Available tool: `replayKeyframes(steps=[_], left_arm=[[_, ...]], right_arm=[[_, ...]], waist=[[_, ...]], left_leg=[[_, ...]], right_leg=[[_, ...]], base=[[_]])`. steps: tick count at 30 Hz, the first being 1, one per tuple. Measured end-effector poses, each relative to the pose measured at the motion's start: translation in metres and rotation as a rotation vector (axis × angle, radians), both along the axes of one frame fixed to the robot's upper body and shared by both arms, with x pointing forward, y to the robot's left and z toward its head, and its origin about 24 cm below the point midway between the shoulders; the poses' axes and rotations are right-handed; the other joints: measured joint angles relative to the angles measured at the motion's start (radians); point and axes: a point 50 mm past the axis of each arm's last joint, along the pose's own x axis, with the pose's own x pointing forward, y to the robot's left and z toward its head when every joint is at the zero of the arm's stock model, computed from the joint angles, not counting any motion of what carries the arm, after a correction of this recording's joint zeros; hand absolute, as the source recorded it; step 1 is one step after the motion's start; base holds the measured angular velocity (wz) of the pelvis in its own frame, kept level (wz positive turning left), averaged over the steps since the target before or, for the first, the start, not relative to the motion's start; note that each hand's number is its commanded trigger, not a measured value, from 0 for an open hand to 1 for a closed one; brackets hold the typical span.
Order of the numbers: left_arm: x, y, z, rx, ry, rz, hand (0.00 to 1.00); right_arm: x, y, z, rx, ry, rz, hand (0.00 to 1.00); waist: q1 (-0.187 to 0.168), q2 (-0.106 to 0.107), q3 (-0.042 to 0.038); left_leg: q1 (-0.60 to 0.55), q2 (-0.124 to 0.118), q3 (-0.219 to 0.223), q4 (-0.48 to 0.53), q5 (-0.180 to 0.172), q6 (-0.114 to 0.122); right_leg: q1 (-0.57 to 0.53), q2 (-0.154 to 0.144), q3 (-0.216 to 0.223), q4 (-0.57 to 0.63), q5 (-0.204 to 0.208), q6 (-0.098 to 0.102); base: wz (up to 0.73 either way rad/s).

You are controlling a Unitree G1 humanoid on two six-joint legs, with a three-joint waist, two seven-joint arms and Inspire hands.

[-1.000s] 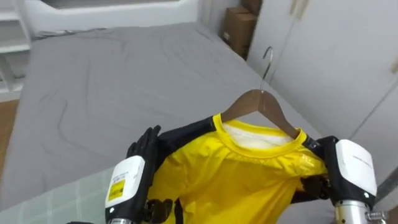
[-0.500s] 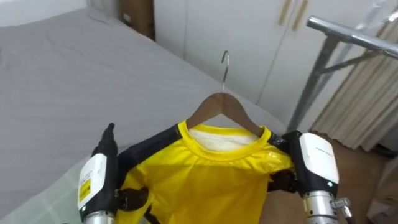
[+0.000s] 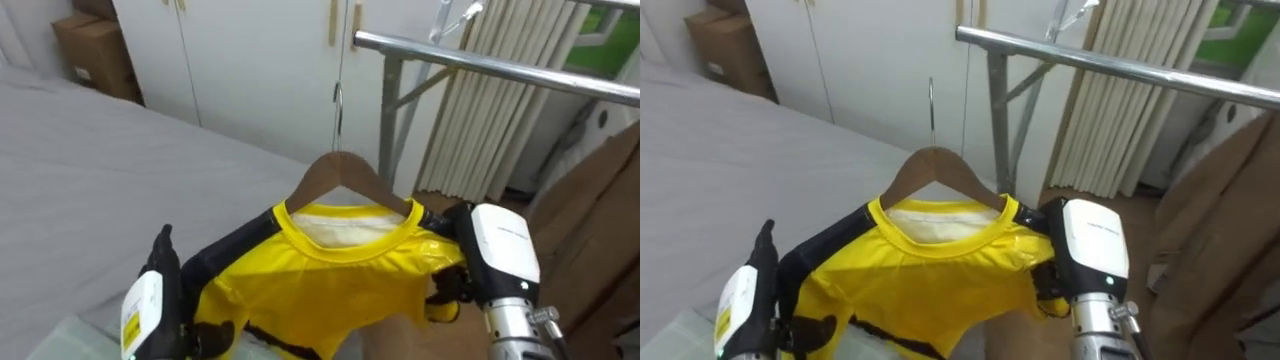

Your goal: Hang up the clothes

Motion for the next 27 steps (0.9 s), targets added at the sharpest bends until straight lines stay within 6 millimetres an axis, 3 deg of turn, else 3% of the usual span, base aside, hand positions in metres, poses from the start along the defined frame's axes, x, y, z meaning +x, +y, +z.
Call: replayKeyframes(steps=[7,8,12,20,27], left_arm=[[0.002,-0.001,0.002,0.000,-0.011,-0.001,0.00],[0.002,-0.001,0.003,-0.001,-0.012,-0.001,0.00],[0.002,0.000,0.002,-0.002,-0.012,0.001,0.00],[0.001,0.001,-0.001,-0.063,0.011,0.010,0.00],[0.000,0.002,-0.001,-0.109,0.012,0.033,0.00]], right_arm=[[0.001,0.000,0.003,-0.013,-0.005,0.011,1.00],[0.001,0.000,0.004,-0.021,-0.008,0.013,1.00],[0.001,0.000,0.006,-0.028,-0.018,0.018,1.00],[-0.002,-0.001,0.003,-0.034,-0.006,0.017,1.00],[-0.003,-0.003,0.023,-0.070,-0.094,0.032,1.00]], waist=[[-0.017,-0.002,-0.0029],[-0.017,-0.002,-0.0029],[-0.011,-0.003,-0.0027],[-0.013,-0.021,0.0011],[-0.016,-0.029,-0.0013]], left_leg=[[0.010,0.007,0.000,-0.042,0.027,-0.018],[0.011,0.007,-0.016,-0.045,0.027,-0.018],[0.021,0.004,-0.036,-0.049,0.028,-0.019],[0.039,-0.002,-0.052,-0.067,0.027,-0.019],[0.028,0.000,-0.052,-0.071,0.027,-0.019]], right_leg=[[-0.016,0.017,0.005,0.008,-0.006,-0.021],[-0.018,0.019,0.010,0.009,-0.006,-0.022],[-0.022,0.030,0.038,0.014,-0.006,-0.023],[-0.016,0.031,0.043,0.006,-0.007,-0.022],[-0.026,0.035,0.046,0.011,-0.004,-0.025]], base=[[-0.03],[-0.14],[-0.19],[-0.04],[0.00]])
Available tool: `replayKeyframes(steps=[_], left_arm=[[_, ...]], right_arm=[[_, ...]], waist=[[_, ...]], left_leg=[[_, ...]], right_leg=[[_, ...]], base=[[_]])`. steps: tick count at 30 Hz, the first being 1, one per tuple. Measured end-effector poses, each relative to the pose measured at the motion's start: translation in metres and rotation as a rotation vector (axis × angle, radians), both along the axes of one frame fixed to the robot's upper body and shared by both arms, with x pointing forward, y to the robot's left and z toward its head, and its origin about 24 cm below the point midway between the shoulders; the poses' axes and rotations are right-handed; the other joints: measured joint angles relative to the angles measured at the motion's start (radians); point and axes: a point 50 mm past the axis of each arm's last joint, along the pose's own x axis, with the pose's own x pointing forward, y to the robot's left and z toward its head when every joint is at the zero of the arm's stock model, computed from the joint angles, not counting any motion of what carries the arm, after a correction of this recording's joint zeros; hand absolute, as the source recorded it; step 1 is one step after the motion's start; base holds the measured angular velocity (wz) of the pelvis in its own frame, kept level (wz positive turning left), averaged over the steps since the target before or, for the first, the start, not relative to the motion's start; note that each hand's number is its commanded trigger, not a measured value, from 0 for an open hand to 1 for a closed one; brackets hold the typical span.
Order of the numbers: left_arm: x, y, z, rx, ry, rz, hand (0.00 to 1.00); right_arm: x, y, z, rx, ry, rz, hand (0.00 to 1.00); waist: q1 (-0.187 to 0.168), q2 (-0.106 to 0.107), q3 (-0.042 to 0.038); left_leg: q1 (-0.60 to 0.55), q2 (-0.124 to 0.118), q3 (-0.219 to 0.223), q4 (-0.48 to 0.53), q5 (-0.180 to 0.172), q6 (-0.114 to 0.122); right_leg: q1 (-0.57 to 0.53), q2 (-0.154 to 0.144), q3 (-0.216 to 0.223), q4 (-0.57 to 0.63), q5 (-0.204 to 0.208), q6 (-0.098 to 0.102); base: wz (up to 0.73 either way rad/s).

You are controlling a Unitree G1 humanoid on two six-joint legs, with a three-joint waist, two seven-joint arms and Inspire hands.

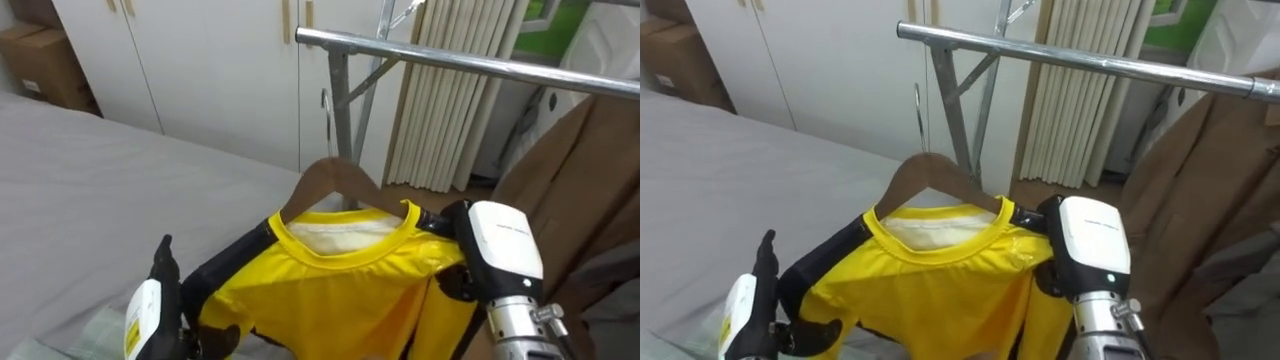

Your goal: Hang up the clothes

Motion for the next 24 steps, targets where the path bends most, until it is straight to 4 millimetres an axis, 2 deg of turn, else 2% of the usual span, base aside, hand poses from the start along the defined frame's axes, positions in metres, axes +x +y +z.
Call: replayKeyframes(steps=[9,15,21,24], left_arm=[[-0.001,0.002,-0.002,-0.016,0.009,0.009,0.00],[-0.006,0.014,-0.012,-0.015,0.068,0.044,0.00],[-0.006,0.015,-0.011,-0.021,0.068,0.048,0.00],[-0.005,0.015,-0.010,-0.021,0.058,0.048,0.00]], right_arm=[[-0.002,-0.007,0.005,0.007,-0.036,-0.019,1.00],[-0.003,-0.026,0.013,0.018,-0.099,-0.097,1.00],[-0.008,-0.040,0.032,0.037,-0.231,-0.170,1.00],[-0.009,-0.045,0.037,0.074,-0.275,-0.196,1.00]], waist=[[-0.035,-0.016,-0.0010],[-0.048,-0.014,-0.0003],[-0.060,-0.010,0.0011],[-0.064,-0.008,0.0006]], left_leg=[[0.033,0.001,0.005,-0.001,-0.001,-0.001],[0.037,0.001,0.004,-0.001,-0.001,-0.001],[0.035,0.003,0.005,-0.005,-0.008,-0.009],[0.036,0.004,0.008,-0.014,-0.012,-0.006]], right_leg=[[0.030,0.009,0.029,-0.017,0.001,0.001],[0.029,0.013,0.042,-0.013,0.001,0.001],[0.026,0.020,0.052,-0.013,-0.001,0.003],[0.026,0.023,0.051,-0.015,0.002,0.003]], base=[[-0.08],[-0.04],[-0.01],[0.00]])
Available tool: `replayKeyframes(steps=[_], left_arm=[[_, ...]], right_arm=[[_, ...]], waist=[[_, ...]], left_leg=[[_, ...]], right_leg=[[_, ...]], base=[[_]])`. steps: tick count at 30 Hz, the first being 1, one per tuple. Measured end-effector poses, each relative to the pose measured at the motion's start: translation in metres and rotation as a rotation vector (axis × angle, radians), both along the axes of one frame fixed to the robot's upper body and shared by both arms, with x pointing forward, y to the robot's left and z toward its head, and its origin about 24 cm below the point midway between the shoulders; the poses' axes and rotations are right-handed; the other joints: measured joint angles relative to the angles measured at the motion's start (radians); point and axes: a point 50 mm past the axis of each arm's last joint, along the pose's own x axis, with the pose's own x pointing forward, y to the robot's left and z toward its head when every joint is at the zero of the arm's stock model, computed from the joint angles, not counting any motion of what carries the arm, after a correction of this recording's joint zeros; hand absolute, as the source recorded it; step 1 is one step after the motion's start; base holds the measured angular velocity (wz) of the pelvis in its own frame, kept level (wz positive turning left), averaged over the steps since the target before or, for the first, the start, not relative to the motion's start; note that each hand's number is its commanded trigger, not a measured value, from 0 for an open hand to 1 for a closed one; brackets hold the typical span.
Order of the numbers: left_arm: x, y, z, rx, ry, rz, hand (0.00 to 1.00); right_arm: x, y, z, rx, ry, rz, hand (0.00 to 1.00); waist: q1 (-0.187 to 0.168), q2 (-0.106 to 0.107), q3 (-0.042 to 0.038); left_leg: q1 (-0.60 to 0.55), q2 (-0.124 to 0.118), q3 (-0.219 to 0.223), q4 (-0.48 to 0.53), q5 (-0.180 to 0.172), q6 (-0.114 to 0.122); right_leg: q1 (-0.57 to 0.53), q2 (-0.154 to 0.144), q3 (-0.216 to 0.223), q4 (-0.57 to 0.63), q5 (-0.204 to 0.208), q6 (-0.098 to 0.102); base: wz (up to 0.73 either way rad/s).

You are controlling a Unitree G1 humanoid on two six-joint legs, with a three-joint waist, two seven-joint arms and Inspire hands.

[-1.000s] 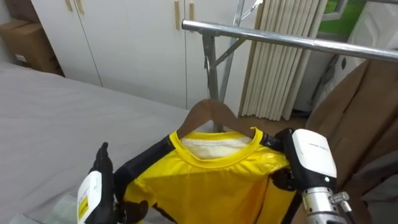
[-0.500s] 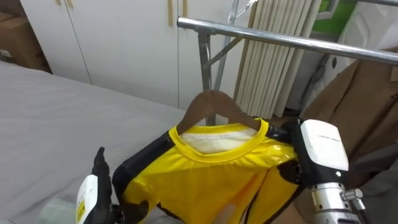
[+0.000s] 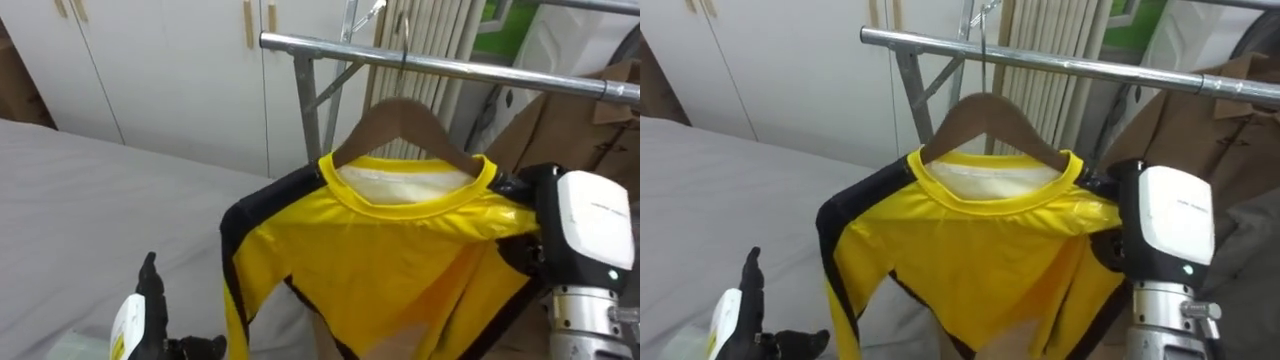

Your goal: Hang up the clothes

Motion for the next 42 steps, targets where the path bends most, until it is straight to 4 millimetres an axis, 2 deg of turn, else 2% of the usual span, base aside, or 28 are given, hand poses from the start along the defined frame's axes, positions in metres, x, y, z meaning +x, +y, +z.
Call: replayKeyframes(steps=[8,19,28,42], left_arm=[[-0.001,0.003,0.002,0.000,-0.011,0.012,0.00],[-0.006,0.004,-0.001,-0.005,0.008,0.012,0.00],[-0.006,0.004,-0.002,-0.012,0.018,-0.001,0.00],[-0.010,0.003,-0.005,-0.018,0.049,-0.034,0.00]], right_arm=[[-0.004,-0.015,0.002,0.166,-0.063,-0.071,1.00],[-0.007,-0.019,0.000,0.234,-0.090,-0.102,1.00],[-0.008,-0.024,-0.015,0.236,-0.025,-0.132,1.00],[-0.006,-0.023,-0.017,0.235,0.025,-0.102,1.00]], waist=[[-0.002,0.025,-0.0036],[-0.004,0.023,-0.0022],[-0.005,0.009,0.0061],[-0.003,0.004,0.0052]], left_leg=[[0.014,0.001,-0.005,0.001,-0.001,-0.001],[0.015,0.000,-0.006,0.001,-0.001,-0.001],[0.010,0.000,-0.006,0.001,-0.001,-0.001],[0.000,0.001,-0.005,0.002,-0.001,-0.001]], right_leg=[[0.005,0.000,0.001,-0.001,0.000,0.000],[0.004,0.001,0.006,0.002,-0.002,0.001],[0.000,0.001,0.005,0.001,-0.002,0.001],[-0.012,0.002,0.005,0.001,-0.002,0.001]], base=[[-0.05],[0.00],[0.00],[-0.01]])
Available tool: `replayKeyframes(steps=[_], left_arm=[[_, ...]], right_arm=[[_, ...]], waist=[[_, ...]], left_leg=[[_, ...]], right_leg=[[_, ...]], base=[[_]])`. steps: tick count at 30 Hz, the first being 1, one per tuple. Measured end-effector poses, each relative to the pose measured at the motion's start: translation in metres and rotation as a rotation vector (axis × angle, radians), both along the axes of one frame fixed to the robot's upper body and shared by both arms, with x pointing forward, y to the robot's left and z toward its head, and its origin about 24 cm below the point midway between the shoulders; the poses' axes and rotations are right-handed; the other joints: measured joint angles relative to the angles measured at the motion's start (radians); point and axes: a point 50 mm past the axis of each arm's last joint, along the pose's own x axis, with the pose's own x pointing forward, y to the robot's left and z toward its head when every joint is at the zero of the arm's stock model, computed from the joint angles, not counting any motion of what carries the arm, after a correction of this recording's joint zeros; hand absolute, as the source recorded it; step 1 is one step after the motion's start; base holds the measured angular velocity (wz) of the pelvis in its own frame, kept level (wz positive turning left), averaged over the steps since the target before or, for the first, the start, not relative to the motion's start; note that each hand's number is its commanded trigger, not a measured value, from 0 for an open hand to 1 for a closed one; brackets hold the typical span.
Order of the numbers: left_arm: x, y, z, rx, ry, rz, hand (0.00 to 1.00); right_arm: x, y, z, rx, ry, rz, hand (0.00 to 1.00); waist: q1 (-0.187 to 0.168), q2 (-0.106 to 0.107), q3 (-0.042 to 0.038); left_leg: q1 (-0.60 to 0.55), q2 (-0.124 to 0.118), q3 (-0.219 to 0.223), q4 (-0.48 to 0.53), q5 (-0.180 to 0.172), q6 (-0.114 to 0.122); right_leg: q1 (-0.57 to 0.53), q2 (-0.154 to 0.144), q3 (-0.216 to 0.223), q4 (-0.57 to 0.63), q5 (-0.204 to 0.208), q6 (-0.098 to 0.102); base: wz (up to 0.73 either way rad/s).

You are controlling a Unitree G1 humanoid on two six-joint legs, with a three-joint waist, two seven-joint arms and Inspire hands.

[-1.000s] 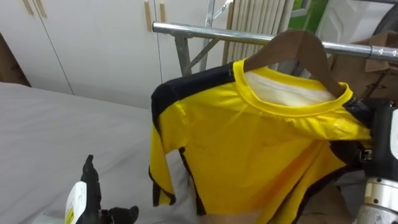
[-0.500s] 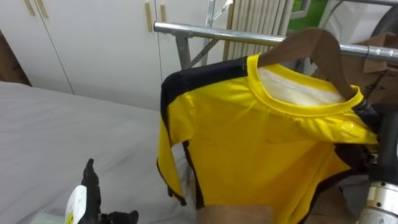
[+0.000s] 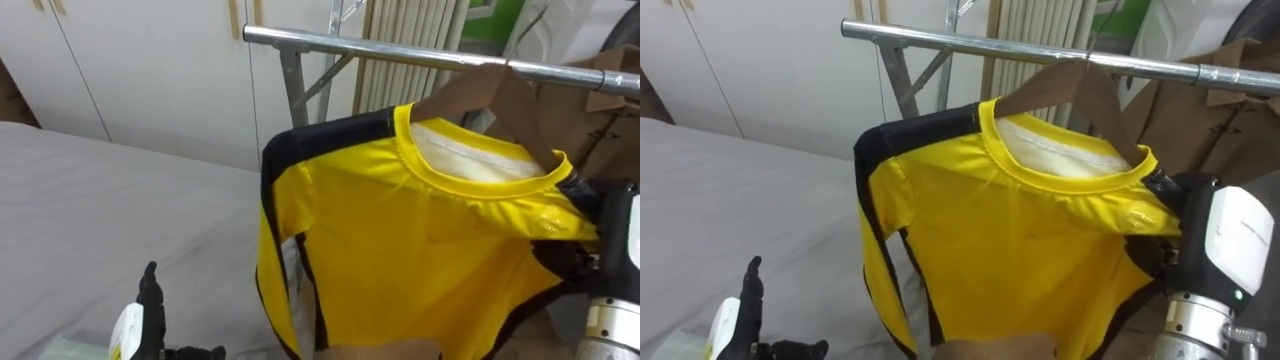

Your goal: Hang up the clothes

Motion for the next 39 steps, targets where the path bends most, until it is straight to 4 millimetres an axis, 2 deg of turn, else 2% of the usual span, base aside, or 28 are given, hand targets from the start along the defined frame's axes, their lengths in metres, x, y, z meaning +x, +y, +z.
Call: replayKeyframes(steps=[9,18,22,27,39], left_arm=[[0.000,0.001,0.000,0.002,0.001,0.000,0.00],[0.000,0.002,0.000,0.006,0.000,0.001,0.00],[-0.001,0.002,-0.001,0.005,0.004,0.001,0.00],[-0.001,0.002,-0.001,0.006,0.005,0.001,0.00],[-0.001,0.002,-0.001,0.007,0.004,0.000,0.00]], right_arm=[[0.001,-0.001,-0.002,-0.007,0.030,0.017,1.00],[-0.001,-0.006,-0.019,0.007,0.133,0.021,1.00],[0.000,-0.006,-0.019,0.006,0.143,0.029,1.00],[0.000,-0.005,-0.020,0.009,0.159,0.041,1.00],[0.002,-0.004,-0.019,0.010,0.176,0.062,1.00]], waist=[[-0.001,-0.008,0.0007],[0.020,-0.018,0.0023],[0.022,-0.019,0.0027],[0.023,-0.029,0.0092],[0.023,-0.029,0.0088]], left_leg=[[0.010,0.000,-0.002,0.000,0.000,0.000],[0.019,0.000,-0.003,0.001,0.000,0.000],[0.019,0.000,-0.004,0.001,0.000,0.000],[0.017,-0.001,-0.003,0.001,0.000,0.000],[0.016,-0.001,-0.003,0.001,0.000,0.000]], right_leg=[[0.011,0.000,0.001,0.002,0.000,0.000],[0.017,0.000,0.001,0.005,-0.001,-0.002],[0.017,0.000,0.000,0.006,-0.001,-0.002],[0.016,-0.001,-0.001,0.006,-0.001,-0.001],[0.015,-0.001,-0.002,0.005,-0.001,-0.002]], base=[[0.00],[0.00],[0.00],[0.00],[0.00]])
